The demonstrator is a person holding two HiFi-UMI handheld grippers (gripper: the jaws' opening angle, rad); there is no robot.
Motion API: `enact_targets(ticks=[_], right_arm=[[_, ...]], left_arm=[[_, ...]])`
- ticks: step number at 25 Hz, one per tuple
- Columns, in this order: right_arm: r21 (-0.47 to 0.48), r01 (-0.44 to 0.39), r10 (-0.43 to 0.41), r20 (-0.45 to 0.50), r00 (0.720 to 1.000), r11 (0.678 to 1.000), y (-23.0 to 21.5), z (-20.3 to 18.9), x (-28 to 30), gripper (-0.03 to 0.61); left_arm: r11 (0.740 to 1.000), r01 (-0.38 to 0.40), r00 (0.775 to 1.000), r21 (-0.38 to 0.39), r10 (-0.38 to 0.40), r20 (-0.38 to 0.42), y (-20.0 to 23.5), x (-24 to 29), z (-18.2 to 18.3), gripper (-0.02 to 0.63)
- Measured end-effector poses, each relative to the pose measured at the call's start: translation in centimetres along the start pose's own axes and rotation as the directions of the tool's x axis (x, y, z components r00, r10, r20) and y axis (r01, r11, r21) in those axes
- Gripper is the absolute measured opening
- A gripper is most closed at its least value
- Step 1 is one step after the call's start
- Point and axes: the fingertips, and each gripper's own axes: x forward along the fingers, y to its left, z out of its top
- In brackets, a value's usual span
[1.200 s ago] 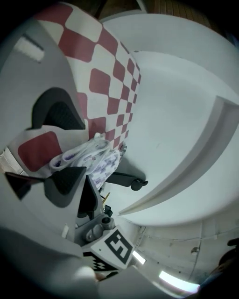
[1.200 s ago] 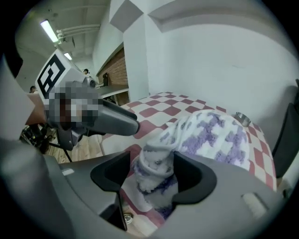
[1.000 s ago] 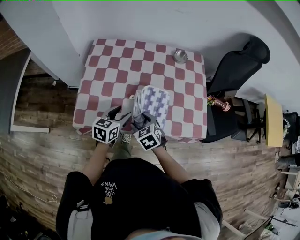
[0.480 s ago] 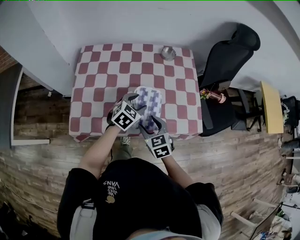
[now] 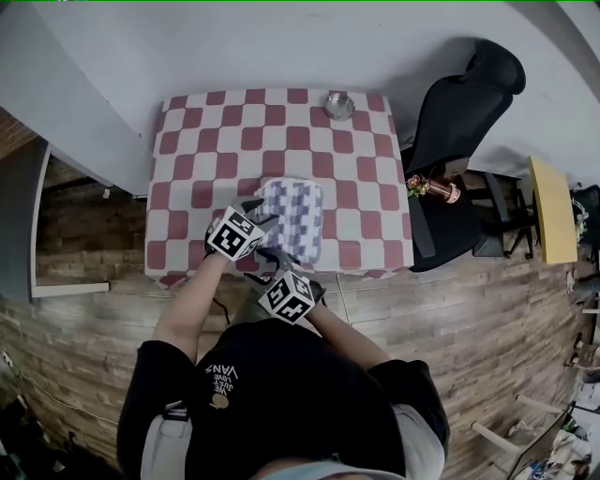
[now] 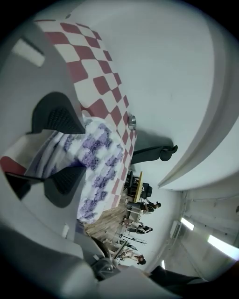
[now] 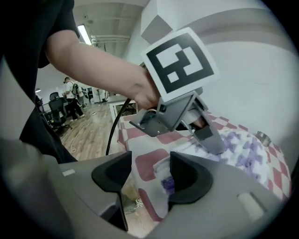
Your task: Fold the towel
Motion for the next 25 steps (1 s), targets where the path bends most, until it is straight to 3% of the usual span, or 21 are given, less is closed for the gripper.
enact_targets(ticks=[3, 7, 13, 16, 21, 25], right_arm=[[0.01, -0.013, 0.013, -0.028, 1.0, 1.0, 0.0, -0.6, 1.3, 0.262], [0.043, -0.005, 0.004, 0.02, 1.0, 0.999, -0.2, 0.2, 0.5, 0.262], [0.157, 0.085, -0.108, 0.144, 0.984, 0.984, -2.0, 1.8, -4.3, 0.262], [0.235, 0.155, -0.206, 0.208, 0.956, 0.959, -3.8, 2.7, -7.8, 0.254], [0.331, 0.27, -0.366, 0.273, 0.89, 0.904, -6.5, 3.2, -13.6, 0.224], [0.373, 0.321, -0.436, 0.281, 0.855, 0.87, -7.1, 2.7, -17.4, 0.165]], left_arm=[[1.0, 0.017, 1.0, -0.006, -0.016, 0.009, 0.3, 0.3, -0.8, 0.222], [0.999, 0.036, 0.997, -0.039, -0.033, 0.073, 0.3, -0.4, -0.2, 0.222], [0.997, -0.005, 0.98, -0.075, 0.02, 0.2, 0.9, -4.3, 1.4, 0.222], [0.994, -0.067, 0.959, -0.09, 0.089, 0.269, 0.9, -7.4, 2.3, 0.222], [0.98, -0.143, 0.902, -0.141, 0.188, 0.389, -1.3, -12.1, 3.9, 0.222], [0.97, -0.194, 0.862, -0.146, 0.24, 0.446, -4.0, -14.9, 4.7, 0.222]])
